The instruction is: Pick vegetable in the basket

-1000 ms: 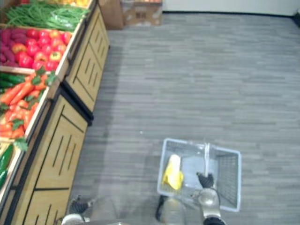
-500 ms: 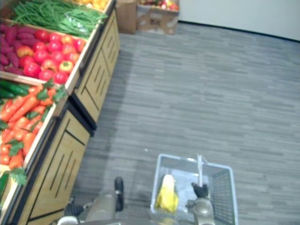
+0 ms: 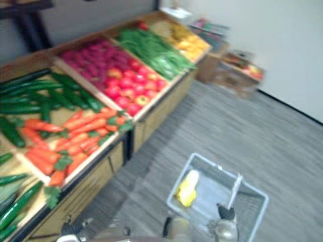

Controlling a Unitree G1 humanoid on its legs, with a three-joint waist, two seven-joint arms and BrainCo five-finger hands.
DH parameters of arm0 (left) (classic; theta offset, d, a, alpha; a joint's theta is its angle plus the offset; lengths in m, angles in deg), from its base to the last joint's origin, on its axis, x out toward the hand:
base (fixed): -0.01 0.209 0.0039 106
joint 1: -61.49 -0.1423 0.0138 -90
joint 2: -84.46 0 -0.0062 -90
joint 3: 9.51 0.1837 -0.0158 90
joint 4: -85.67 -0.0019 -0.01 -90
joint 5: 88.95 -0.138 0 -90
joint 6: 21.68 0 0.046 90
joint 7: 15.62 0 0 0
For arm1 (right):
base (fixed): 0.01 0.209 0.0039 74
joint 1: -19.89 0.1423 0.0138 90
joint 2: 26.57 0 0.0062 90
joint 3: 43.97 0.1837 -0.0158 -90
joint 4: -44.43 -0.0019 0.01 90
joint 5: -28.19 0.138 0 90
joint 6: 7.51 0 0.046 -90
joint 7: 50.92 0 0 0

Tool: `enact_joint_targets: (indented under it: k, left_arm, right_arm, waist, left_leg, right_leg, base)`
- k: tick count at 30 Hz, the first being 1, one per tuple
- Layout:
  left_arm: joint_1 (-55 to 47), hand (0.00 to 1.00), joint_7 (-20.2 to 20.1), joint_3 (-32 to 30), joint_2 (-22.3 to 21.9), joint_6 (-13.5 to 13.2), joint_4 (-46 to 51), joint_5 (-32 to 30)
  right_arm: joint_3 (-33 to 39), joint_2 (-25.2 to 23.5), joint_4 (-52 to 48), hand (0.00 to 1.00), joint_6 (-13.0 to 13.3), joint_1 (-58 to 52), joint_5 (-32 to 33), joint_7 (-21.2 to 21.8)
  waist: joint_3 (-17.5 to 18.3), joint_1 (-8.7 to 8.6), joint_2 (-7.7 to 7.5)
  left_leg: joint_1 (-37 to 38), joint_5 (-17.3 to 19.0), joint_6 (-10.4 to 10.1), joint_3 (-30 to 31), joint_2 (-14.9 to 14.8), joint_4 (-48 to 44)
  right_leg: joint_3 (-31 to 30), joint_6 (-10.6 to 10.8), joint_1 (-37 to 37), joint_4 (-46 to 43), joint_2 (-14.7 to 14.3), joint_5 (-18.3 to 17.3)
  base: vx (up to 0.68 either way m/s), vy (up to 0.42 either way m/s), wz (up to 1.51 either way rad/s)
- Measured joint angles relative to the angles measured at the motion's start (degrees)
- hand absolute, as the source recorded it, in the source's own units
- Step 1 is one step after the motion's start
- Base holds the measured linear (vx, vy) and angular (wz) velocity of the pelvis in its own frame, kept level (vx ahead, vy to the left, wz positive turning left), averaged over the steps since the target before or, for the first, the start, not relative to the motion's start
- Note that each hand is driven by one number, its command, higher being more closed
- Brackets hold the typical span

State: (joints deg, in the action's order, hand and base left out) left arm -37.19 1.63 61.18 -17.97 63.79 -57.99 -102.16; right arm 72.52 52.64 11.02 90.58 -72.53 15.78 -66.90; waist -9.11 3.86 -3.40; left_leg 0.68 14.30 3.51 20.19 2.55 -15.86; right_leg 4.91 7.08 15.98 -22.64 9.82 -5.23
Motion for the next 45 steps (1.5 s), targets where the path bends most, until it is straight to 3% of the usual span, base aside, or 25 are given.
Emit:
enact_joint_targets:
  k: [2, 3, 4, 5, 6, 8, 9, 10, 11, 12, 13, 14, 15, 16, 19, 21, 26, 31, 33, 35, 37, 40, 45]
  left_arm:
    - [0.20, 0.00, 0.00, -1.78, -1.06, -0.07, 0.04, 1.01]
    - [0.36, 0.00, -0.06, -2.61, -1.50, -0.23, 0.05, 1.18]
    - [0.40, 0.00, -0.07, -2.98, -1.51, -0.34, 0.05, 1.18]
    - [0.44, 0.00, 0.00, -4.59, -1.12, -0.30, -0.06, 1.27]
    - [0.53, 0.00, 0.04, -6.21, -2.72, 0.22, -1.19, 1.65]
    - [-0.67, 0.00, 0.14, -8.55, -5.82, 0.23, -1.41, 1.90]
    - [-0.39, 0.00, 0.18, -9.33, -6.22, 0.36, -2.28, 2.08]
    - [-0.40, 0.00, 0.19, -9.39, -6.22, 0.52, -2.49, 2.20]
    - [-0.33, 0.00, 0.23, -9.42, -6.14, 0.83, -2.89, 2.35]
    - [-0.28, 0.00, 0.21, -9.44, -5.86, 0.87, -3.08, 2.35]
    - [-0.15, 0.00, 0.26, -9.64, -5.42, 0.93, -3.49, 2.33]
    - [-0.30, 0.00, 0.29, -9.56, -5.25, 0.95, -3.53, 2.35]
    - [-0.65, 0.00, 0.30, -9.15, -5.17, 0.98, -3.53, 2.33]
    - [-0.70, 0.00, 0.31, -9.12, -5.19, 1.00, -3.56, 2.33]
    - [-0.68, 0.00, 0.37, -9.16, -5.07, 1.39, -3.63, 2.26]
    - [-0.64, 0.00, 0.44, -9.17, -4.19, 1.42, -3.62, 2.24]
    - [-0.52, 0.00, 1.01, -11.32, -3.26, 1.42, -3.57, 4.69]
    - [0.25, 0.00, 3.28, -19.18, -3.36, 1.43, -3.50, 8.65]
    - [1.76, 0.00, 6.79, -24.75, -3.29, 1.41, -3.21, 11.17]
    - [2.29, 0.00, 9.38, -27.63, -3.40, 1.44, 0.72, 12.50]
    - [1.68, 0.00, 13.51, -28.22, -3.39, 1.10, 11.39, 11.67]
    - [1.63, 0.00, 17.18, -27.49, -2.80, -0.14, 20.95, 6.86]
    - [-0.88, 0.00, 22.54, -20.51, -2.74, -0.33, 42.65, -4.28]
  right_arm:
    - [1.75, -0.16, 0.00, 1.00, -0.41, -0.63, 0.06, 0.02]
    - [2.75, -0.19, -0.21, 1.00, -0.41, -1.40, 0.06, -0.01]
    - [3.01, -0.37, -0.21, 1.00, -0.43, -1.78, 0.05, -0.02]
    - [3.23, -1.18, -0.21, 1.00, -0.43, -2.35, 0.02, 0.00]
    - [3.85, -0.40, 0.09, 1.00, -0.62, -0.85, -0.09, 0.37]
    - [5.01, 0.17, -0.44, 1.00, -0.55, 1.23, -0.15, 0.69]
    - [5.60, 0.23, -0.13, 1.00, -0.58, 1.91, -0.14, 1.24]
    - [5.93, 0.18, 0.38, 1.00, -0.66, 2.24, -0.15, 1.45]
    - [6.82, 0.04, 0.66, 1.00, -0.69, 2.10, -0.11, 1.61]
    - [7.13, 0.10, 0.85, 1.00, -0.71, 1.79, 0.00, 1.53]
    - [7.80, 0.51, 1.37, 1.00, -0.67, 1.33, 0.63, 1.54]
    - [8.80, 0.65, 1.90, 1.00, -0.63, 1.45, 1.35, 1.53]
    - [10.68, 1.20, 3.06, 1.00, -0.75, 1.51, 1.79, 1.34]
    - [11.26, 1.33, 3.72, 1.00, -0.95, 1.52, 1.87, 1.29]
    - [11.74, 1.52, 6.40, 1.00, -1.84, 2.32, 3.65, 1.20]
    - [11.82, 1.09, 7.32, 1.00, -1.99, 3.18, 3.70, 1.25]
    - [12.60, 1.04, 7.27, 1.00, -1.94, 2.87, 3.55, 1.22]
    - [14.51, 1.24, 7.54, 1.00, -2.46, 2.22, 3.39, 1.46]
    - [15.78, 1.27, 8.38, 1.00, -2.47, 2.26, 3.41, 1.53]
    - [15.96, 1.27, 8.88, 1.00, -2.45, 2.14, 3.43, 1.52]
    - [15.96, 1.21, 9.60, 1.00, -2.40, 2.10, 3.54, 1.50]
    - [15.92, 1.20, 9.57, 1.00, -2.05, 1.95, 3.75, 1.46]
    - [15.67, 1.16, 9.09, 1.00, -1.32, 1.16, 3.87, 1.40]
  waist:
    - [0.63, 0.63, 0.09]
    - [1.25, 0.85, -0.41]
    - [1.70, 0.74, -1.15]
    - [2.98, 1.23, -3.50]
    - [3.20, 1.86, -0.43]
    - [3.45, 1.65, 2.54]
    - [3.43, 1.54, 3.48]
    - [3.41, 1.43, 3.51]
    - [3.33, 0.72, 3.55]
    - [3.30, 0.36, 3.46]
    - [3.15, -0.83, 3.18]
    - [3.13, -1.36, 3.15]
    - [3.13, -2.22, 3.39]
    - [3.13, -2.20, 3.43]
    - [3.11, -2.19, 3.96]
    - [1.96, -2.19, 2.44]
    - [1.37, -2.29, 2.37]
    - [1.93, -2.95, 3.30]
    - [1.98, -2.95, 3.23]
    - [2.04, -2.95, 2.96]
    - [2.43, -2.81, 2.33]
    - [2.56, -2.59, 2.15]
    - [2.80, -2.06, 2.19]
  left_leg:
    - [0.10, 2.01, -2.20, 5.09, 0.47, -1.77]
    - [-0.70, 3.76, -3.19, 6.95, 0.83, -3.22]
    - [-1.01, 4.52, -3.98, 7.33, 1.09, -3.61]
    - [-1.80, 5.73, -5.97, 7.28, 1.63, -4.38]
    - [-2.81, 6.63, -6.87, 7.39, -1.58, -5.62]
    - [-3.23, 4.14, -9.26, 4.73, -6.34, -3.36]
    - [-3.52, 1.52, -10.90, 1.98, -8.13, -1.57]
    - [-3.64, -0.13, -11.57, -0.68, -8.74, -0.76]
    - [-4.67, -2.66, -11.80, -7.55, -10.15, -0.12]
    - [-5.10, -3.70, -11.11, -13.00, -11.29, -0.10]
    - [-6.07, -6.10, -9.47, -28.43, -14.56, 0.12]
    - [-6.15, -7.56, -9.50, -33.44, -15.44, 0.81]
    - [-5.93, -12.01, -9.81, -40.24, -16.00, 3.13]
    - [-5.42, -12.21, -10.01, -41.83, -15.77, 4.62]
    - [-3.36, -12.34, -10.07, -41.57, -14.02, 13.21]
    - [-3.24, -12.62, -10.20, -41.97, -13.01, 14.07]
    - [-0.58, -13.12, -9.48, -43.22, -10.69, 16.91]
    - [0.20, -13.39, -9.40, -43.46, -10.12, 18.88]
    - [0.68, -13.39, -9.40, -43.42, -9.90, 19.58]
    - [0.63, -13.39, -9.39, -43.29, -9.75, 19.68]
    - [0.62, -13.38, -9.39, -42.86, -9.74, 19.67]
    - [0.72, -13.37, -9.38, -42.04, -9.65, 19.63]
    - [0.58, -13.24, -9.21, -41.22, -9.56, 19.34]
  right_leg:
    - [-2.34, 0.48, -0.22, 5.09, 0.94, 0.35]
    - [-1.59, 1.52, -0.32, 5.25, 2.85, 1.01]
    - [-0.26, 2.38, -0.59, 5.60, 3.88, 1.96]
    - [3.66, 3.20, -0.94, 6.89, 5.96, 4.83]
    - [6.74, 1.72, -1.75, 5.13, 4.12, 3.84]
    - [11.48, -0.45, -3.58, 5.27, 1.98, 0.76]
    - [14.11, -1.85, -4.47, 5.23, 1.80, -0.08]
    - [15.00, -2.18, -5.05, 5.42, 1.92, -0.28]
    - [17.77, -2.56, -7.36, 6.85, 2.42, -0.50]
    - [19.28, -2.68, -8.62, 7.74, 2.66, -0.58]
    - [22.99, -2.71, -10.73, 9.04, 3.59, -0.60]
    - [24.19, -2.71, -11.41, 9.61, 3.89, -0.59]
    - [25.87, -2.58, -12.38, 10.78, 3.98, -0.54]
    - [26.18, -2.33, -12.43, 11.22, 3.94, -0.39]
    - [26.45, -0.96, -12.37, 15.11, 2.40, 1.94]
    - [25.89, -0.50, -13.08, 18.48, 2.22, 4.46]
    - [23.95, 0.25, -14.43, 20.90, 2.76, 5.78]
    - [23.43, 0.28, -14.25, 21.56, 2.60, 6.26]
    - [22.90, 0.28, -14.30, 21.65, 2.59, 6.26]
    - [22.83, 0.28, -14.29, 21.69, 2.71, 6.26]
    - [22.78, 0.27, -14.57, 21.69, 2.73, 6.25]
    - [22.81, 0.22, -15.20, 21.69, 2.86, 6.22]
    - [22.78, -0.08, -15.58, 21.56, 3.06, 6.04]
  base:
    - [0.45, -0.341, 1.96]
    - [0.49, -0.443, 2.09]
    - [0.50, -0.526, 1.97]
    - [0.37, -0.490, 1.36]
    - [0.32, -0.476, 1.28]
    - [0.24, -0.403, 1.03]
    - [0.21, -0.371, 0.94]
    - [0.15, -0.333, 1.02]
    - [0.11, -0.240, 0.91]
    - [0.10, -0.293, 1.34]
    - [0.05, -0.189, 1.11]
    - [0.04, -0.159, 1.21]
    - [0.02, -0.040, 0.70]
    - [0.00, 0.014, 0.61]
    - [-0.04, 0.122, 0.14]
    - [-0.07, 0.078, -0.07]
    - [-0.04, 0.072, -0.12]
    - [0.03, -0.003, -0.05]
    - [0.06, -0.001, -0.04]
    - [0.05, -0.001, 0.04]
    - [0.05, -0.013, 0.09]
    - [0.02, -0.007, 0.15]
    - [-0.01, -0.014, 0.08]
